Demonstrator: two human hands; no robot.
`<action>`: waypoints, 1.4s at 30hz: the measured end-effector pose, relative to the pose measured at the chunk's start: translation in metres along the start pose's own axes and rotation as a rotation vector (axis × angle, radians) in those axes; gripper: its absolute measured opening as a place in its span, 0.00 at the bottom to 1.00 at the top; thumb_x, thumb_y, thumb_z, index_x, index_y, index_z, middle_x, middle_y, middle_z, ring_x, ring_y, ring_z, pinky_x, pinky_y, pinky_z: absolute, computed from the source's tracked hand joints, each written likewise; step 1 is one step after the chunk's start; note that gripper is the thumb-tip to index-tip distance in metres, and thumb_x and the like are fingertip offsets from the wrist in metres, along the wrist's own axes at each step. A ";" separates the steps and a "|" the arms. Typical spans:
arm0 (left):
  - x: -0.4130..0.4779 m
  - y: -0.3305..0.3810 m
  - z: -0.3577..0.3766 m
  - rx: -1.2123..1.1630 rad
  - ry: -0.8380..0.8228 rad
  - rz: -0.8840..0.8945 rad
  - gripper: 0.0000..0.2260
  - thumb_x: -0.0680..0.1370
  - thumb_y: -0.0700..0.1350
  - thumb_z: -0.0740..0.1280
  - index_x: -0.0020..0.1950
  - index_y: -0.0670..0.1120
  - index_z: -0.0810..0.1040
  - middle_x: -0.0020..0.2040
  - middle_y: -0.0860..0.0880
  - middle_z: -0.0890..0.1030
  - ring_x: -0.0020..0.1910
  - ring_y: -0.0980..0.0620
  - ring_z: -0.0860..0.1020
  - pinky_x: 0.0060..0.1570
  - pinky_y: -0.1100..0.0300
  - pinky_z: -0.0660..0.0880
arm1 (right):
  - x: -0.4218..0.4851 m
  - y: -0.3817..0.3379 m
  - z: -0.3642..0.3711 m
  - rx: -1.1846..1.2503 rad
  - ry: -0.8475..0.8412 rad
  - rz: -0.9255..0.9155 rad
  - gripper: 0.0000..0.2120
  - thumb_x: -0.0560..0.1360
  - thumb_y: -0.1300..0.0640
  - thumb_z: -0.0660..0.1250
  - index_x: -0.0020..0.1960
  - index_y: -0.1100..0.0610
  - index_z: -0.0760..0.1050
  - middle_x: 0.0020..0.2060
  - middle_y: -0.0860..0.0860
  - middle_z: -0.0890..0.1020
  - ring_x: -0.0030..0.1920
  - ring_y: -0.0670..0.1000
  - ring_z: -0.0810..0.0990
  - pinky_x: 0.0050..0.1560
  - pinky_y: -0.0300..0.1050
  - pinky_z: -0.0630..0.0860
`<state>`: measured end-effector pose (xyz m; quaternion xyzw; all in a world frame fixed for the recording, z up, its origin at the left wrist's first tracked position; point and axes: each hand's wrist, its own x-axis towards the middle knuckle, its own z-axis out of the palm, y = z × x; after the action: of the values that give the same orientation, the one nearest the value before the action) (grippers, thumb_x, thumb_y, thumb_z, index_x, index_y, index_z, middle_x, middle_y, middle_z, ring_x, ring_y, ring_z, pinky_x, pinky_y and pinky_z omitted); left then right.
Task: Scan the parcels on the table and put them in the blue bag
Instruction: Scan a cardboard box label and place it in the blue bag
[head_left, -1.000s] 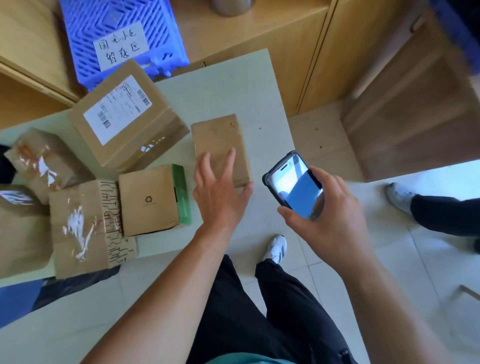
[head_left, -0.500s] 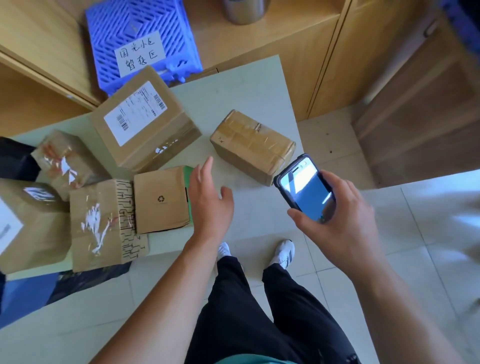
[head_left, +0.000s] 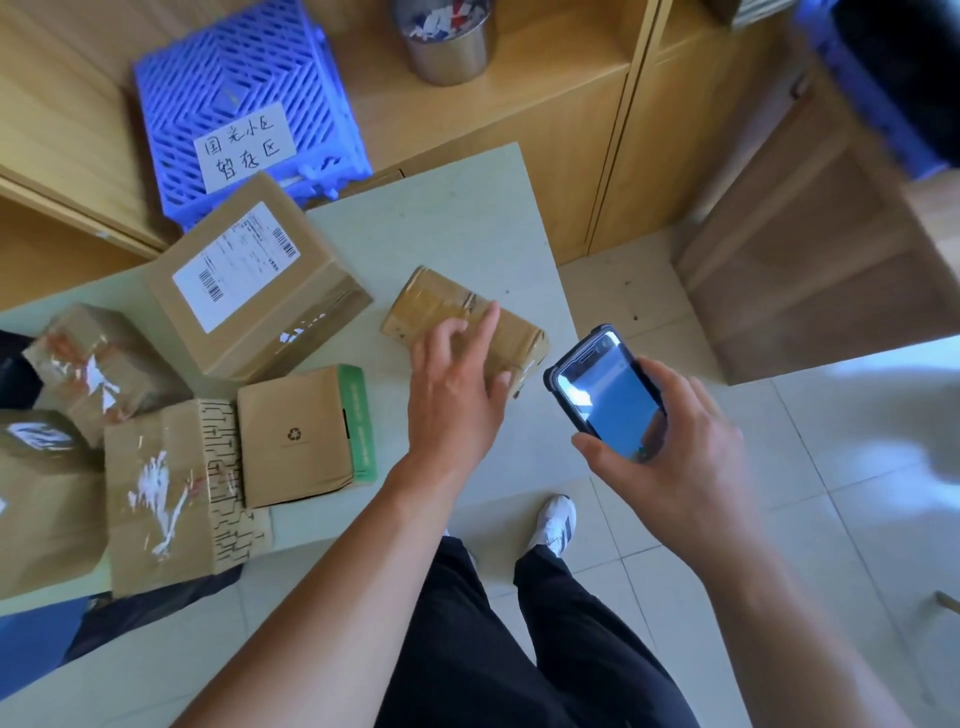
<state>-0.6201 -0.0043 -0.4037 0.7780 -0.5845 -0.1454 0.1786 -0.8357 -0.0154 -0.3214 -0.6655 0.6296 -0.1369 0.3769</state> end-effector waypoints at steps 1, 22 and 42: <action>-0.003 -0.003 -0.003 -0.004 -0.002 -0.001 0.34 0.78 0.46 0.73 0.81 0.57 0.64 0.67 0.46 0.70 0.65 0.43 0.68 0.54 0.49 0.79 | 0.001 -0.002 -0.001 0.007 -0.001 -0.007 0.39 0.65 0.40 0.76 0.72 0.51 0.69 0.50 0.42 0.74 0.41 0.37 0.74 0.38 0.25 0.66; -0.089 -0.077 -0.017 0.185 -0.059 -0.171 0.15 0.74 0.38 0.65 0.57 0.42 0.87 0.70 0.40 0.79 0.67 0.37 0.79 0.63 0.44 0.78 | -0.008 -0.021 0.024 -0.038 -0.039 -0.062 0.40 0.65 0.40 0.77 0.72 0.51 0.68 0.55 0.45 0.76 0.40 0.44 0.74 0.39 0.36 0.68; 0.024 0.034 -0.029 0.149 -0.201 0.145 0.31 0.79 0.47 0.66 0.81 0.57 0.61 0.80 0.43 0.63 0.75 0.35 0.61 0.60 0.37 0.74 | -0.017 -0.009 0.016 -0.015 0.026 -0.014 0.38 0.65 0.41 0.77 0.70 0.51 0.70 0.52 0.44 0.75 0.39 0.41 0.74 0.38 0.31 0.65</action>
<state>-0.6299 -0.0327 -0.3634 0.7264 -0.6633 -0.1653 0.0710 -0.8219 0.0051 -0.3213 -0.6708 0.6308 -0.1435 0.3627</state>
